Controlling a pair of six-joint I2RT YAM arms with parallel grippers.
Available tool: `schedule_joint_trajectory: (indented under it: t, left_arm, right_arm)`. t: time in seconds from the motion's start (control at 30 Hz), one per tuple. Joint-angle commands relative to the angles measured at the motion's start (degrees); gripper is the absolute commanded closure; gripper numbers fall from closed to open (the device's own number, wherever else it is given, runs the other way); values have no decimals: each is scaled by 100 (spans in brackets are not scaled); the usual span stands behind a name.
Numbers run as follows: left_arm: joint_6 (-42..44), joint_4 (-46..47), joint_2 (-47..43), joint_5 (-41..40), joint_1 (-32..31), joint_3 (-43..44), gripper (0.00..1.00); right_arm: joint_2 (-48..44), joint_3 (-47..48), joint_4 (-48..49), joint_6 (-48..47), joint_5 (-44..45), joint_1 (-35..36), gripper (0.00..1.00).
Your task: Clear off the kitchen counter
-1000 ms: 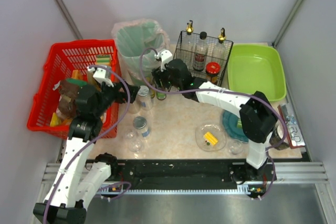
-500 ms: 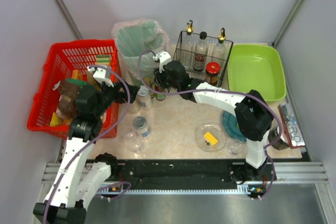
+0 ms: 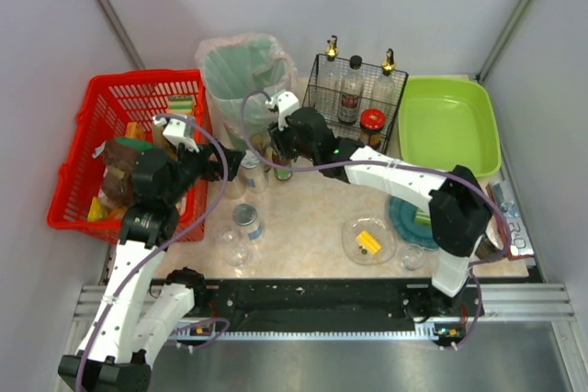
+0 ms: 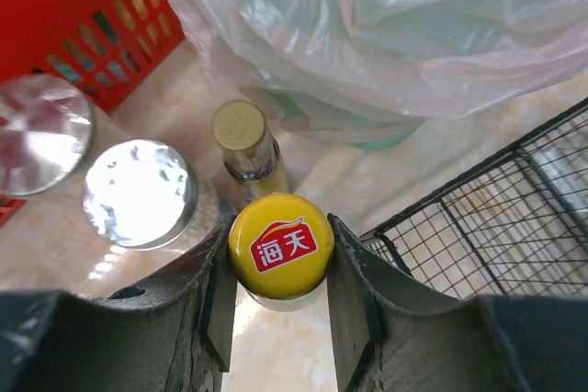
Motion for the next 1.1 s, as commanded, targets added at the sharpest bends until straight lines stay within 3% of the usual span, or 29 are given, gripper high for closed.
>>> schedule_joint_trajectory:
  t: [0.0,0.2,0.47,1.07]
  left_arm:
    - [89,304,-120,151,-21,-18,5]
    - [89,313,-120,177,-21,-27,5]
    - [80,321,-102,195,-21,-27,5]
    - [80,321,-49,204,-21,-27,5]
  right_arm:
    - [-1280,232,754,5,205,69,100]
    - [-2001,187,684,-196,915,61,100]
    - [-2275,319,666,-944,2402,-211,100]
    - [-1932,100,1167,-742,2448,-1169,100]
